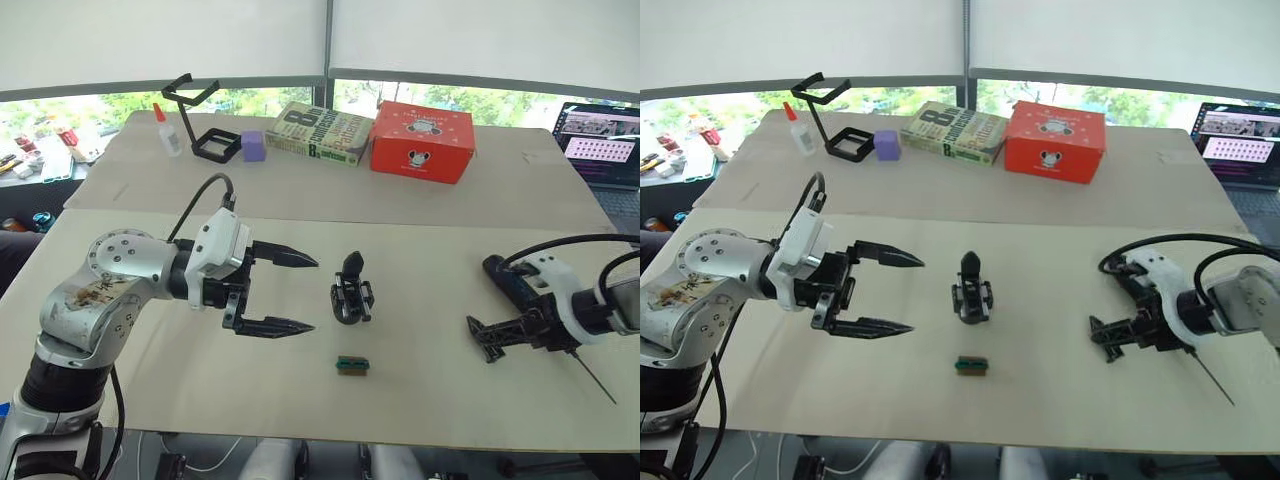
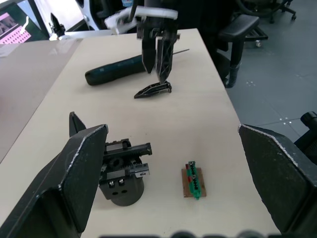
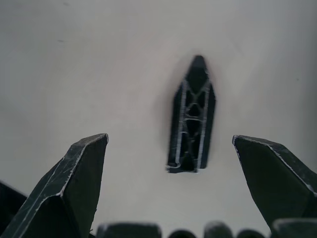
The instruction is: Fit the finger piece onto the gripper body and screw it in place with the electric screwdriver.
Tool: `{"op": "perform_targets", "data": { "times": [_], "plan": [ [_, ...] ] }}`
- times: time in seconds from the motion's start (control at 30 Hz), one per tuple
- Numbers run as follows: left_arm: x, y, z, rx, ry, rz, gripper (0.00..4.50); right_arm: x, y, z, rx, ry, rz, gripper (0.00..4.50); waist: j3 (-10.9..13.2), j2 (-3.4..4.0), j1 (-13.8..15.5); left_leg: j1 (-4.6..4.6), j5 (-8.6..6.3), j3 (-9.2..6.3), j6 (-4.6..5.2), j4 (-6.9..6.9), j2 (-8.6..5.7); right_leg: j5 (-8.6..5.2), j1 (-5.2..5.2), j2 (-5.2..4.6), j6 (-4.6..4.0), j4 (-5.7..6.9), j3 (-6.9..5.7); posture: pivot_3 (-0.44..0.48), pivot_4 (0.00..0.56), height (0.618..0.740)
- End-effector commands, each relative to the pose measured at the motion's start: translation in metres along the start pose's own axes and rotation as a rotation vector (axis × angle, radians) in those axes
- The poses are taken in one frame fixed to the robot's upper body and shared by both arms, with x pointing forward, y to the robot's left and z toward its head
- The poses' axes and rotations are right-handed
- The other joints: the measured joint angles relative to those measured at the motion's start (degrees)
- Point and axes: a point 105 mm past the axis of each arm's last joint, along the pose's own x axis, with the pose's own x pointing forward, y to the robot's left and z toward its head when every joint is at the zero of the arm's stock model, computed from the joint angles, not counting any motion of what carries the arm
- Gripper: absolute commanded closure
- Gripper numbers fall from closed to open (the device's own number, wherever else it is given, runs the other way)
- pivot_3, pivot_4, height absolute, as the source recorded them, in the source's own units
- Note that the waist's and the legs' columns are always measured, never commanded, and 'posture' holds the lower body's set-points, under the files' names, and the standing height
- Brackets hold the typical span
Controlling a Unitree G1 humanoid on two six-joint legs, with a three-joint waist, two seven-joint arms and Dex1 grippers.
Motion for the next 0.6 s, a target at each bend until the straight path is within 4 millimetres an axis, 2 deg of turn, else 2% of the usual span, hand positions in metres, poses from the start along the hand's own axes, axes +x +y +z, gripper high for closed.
{"op": "perform_targets", "data": {
  "times": [0.03, 0.17, 0.2, 0.27, 0.3, 0.5, 0.6],
  "plan": [
    [-0.002, 0.000, 0.005, 0.041, 0.007, 0.008, 0.04, 0.003, -0.007, 0.000, 0.010, 0.003, -0.034, 0.00, 0.0, 0.00, -0.2, 0.00, 0.00, 0.00, 0.00, 0.02, 0.00, 0.00, 0.02, 0.01, 0.00, 0.00, 0.00, 0.000, 0.150, 0.740],
    [0.000, 0.000, 0.004, 0.050, 0.007, 0.004, 0.04, 0.012, -0.010, -0.008, 0.029, 0.028, -0.037, 0.00, 0.0, 0.00, -0.2, 0.01, 0.02, 0.03, -0.02, 0.02, 0.00, 0.00, 0.01, 0.04, 0.00, 0.05, -0.01, 0.000, 0.150, 0.740],
    [0.001, 0.000, 0.005, 0.048, 0.001, 0.007, 0.00, 0.014, -0.009, -0.008, 0.036, 0.023, -0.028, 0.41, 0.0, 0.00, -0.2, 0.01, 0.02, 0.02, -0.02, 0.02, 0.01, 0.00, 0.01, 0.05, 0.00, 0.05, -0.01, 0.000, 0.150, 0.740],
    [0.002, 0.003, 0.005, 0.049, -0.003, 0.014, 0.00, 0.020, -0.009, -0.006, 0.016, 0.012, -0.025, 0.84, 0.0, 0.00, -0.2, 0.04, 0.02, 0.01, -0.02, 0.02, 0.02, 0.00, 0.04, 0.07, 0.00, 0.04, -0.01, 0.000, 0.150, 0.740],
    [0.003, 0.004, 0.005, 0.052, -0.005, 0.018, 0.00, 0.023, -0.009, -0.006, 0.008, 0.008, -0.026, 1.34, 0.0, -0.03, -0.2, 0.05, 0.02, 0.01, -0.02, 0.02, 0.02, 0.00, 0.05, 0.08, 0.01, 0.05, 0.00, 0.000, 0.150, 0.740],
    [0.002, 0.011, 0.005, 0.037, -0.006, 0.047, 0.00, 0.028, -0.013, -0.013, -0.021, 0.008, -0.039, 3.36, -0.1, -0.19, -0.5, 0.25, 0.02, 0.00, -0.03, 0.00, 0.06, 0.00, 0.22, 0.14, 0.00, 0.03, 0.00, 0.000, 0.150, 0.740],
    [-0.006, 0.012, 0.001, -0.132, -0.042, 0.070, 0.00, -0.003, -0.023, 0.018, -0.203, -0.220, -0.077, 3.38, -0.1, -0.17, -0.5, 0.30, 0.01, -0.01, -0.03, -0.02, 0.06, 0.00, 0.28, 0.16, 0.01, 0.01, -0.01, 0.000, 0.150, 0.740]
  ]
}}
